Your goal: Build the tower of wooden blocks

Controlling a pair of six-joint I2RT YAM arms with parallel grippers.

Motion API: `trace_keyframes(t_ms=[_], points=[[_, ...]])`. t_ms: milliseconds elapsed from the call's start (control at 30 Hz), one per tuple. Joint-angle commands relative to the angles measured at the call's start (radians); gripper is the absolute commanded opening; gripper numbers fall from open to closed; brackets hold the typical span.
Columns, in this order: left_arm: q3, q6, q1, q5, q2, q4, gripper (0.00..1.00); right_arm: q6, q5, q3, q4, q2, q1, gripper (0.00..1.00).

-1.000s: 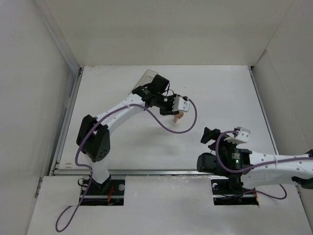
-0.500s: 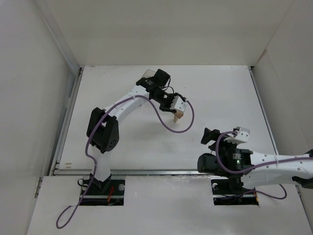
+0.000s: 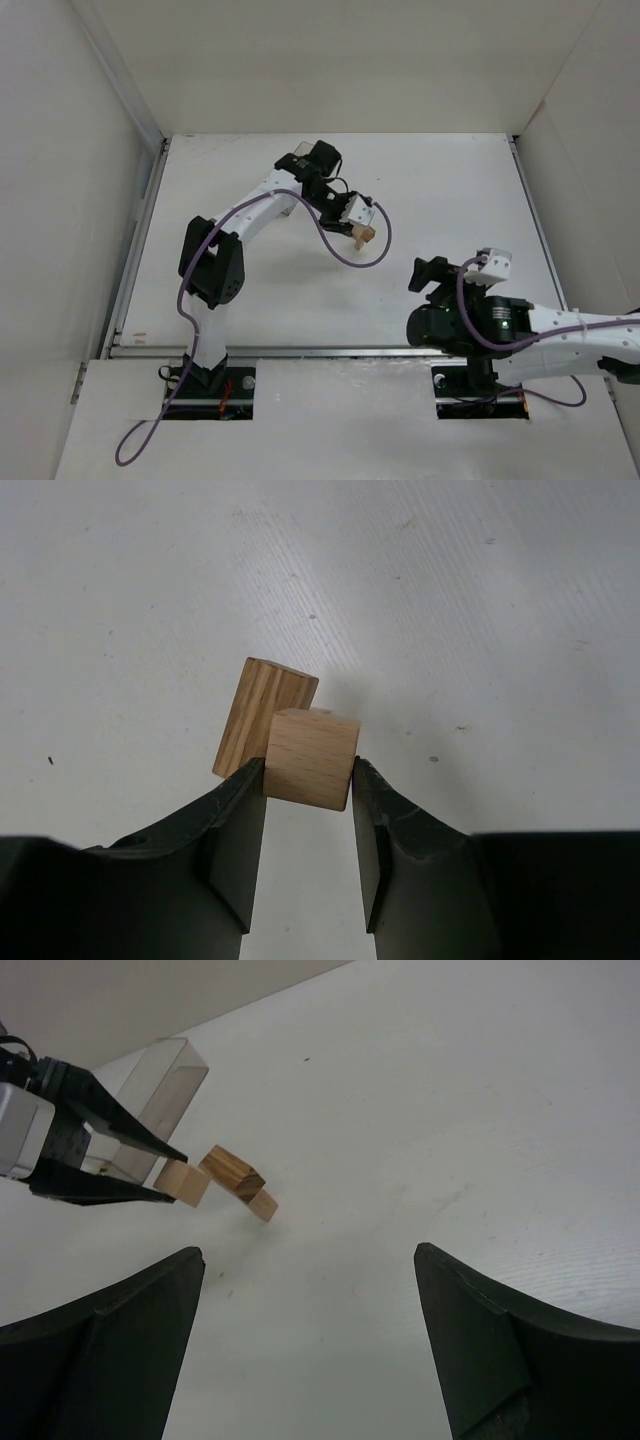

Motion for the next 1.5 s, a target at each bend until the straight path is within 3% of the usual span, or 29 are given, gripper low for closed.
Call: trace_keyframes(t_ms=[0,100,133,167,267,367,567,700,800,1100,1200,1300,1467], points=[[0.009,-0.043,0.008,0.072,-0.112,-0.048,0.10,-0.348,-0.140,0.095,0.081,-0.097,0.008,0.92],[-0.013,-0.089,0.008,0.072,-0.158,-0.048,0.10,-0.642,-0.265,0.095,0.349,-0.259,0.008,0.93],[-0.013,-0.105,0.008,0.086,-0.169,-0.048,0.10,-0.859,-0.372,0.095,0.505,-0.301,0.008,0.93],[-0.013,-0.120,0.008,0.098,-0.179,-0.039,0.10,-0.941,-0.420,0.095,0.561,-0.336,0.008,0.95],[-0.022,-0.198,0.008,0.107,-0.221,-0.039,0.10,-1.059,-0.475,0.143,0.595,-0.373,0.008,0.96],[-0.022,-0.299,0.008,0.107,-0.265,-0.014,0.10,-1.129,-0.543,0.238,0.551,-0.288,0.008,0.98],[-0.151,-0.502,0.018,0.040,-0.417,0.099,0.10,-1.148,-0.663,0.463,0.457,-0.201,0.008,0.98],[-0.221,-0.608,0.018,-0.003,-0.520,0.142,0.10,-0.990,-0.600,0.610,0.229,-0.125,0.008,0.98],[-0.246,-0.640,0.018,-0.031,-0.583,0.133,0.10,-0.990,-0.659,0.684,0.209,-0.025,0.008,0.98],[-0.301,-0.758,0.099,-0.049,-0.785,0.104,0.10,-1.177,-0.719,1.204,0.123,0.269,-0.012,0.98],[-0.323,-0.812,0.125,-0.049,-0.847,0.113,0.10,-1.209,-0.698,1.297,0.123,0.369,-0.022,0.98],[-0.353,-0.861,0.147,-0.040,-0.897,0.135,0.10,-1.281,-0.715,1.425,0.114,0.478,-0.079,0.98],[-0.427,-0.892,0.179,-0.031,-0.985,0.153,0.10,-1.359,-0.888,1.633,0.098,0.657,-0.267,0.98]])
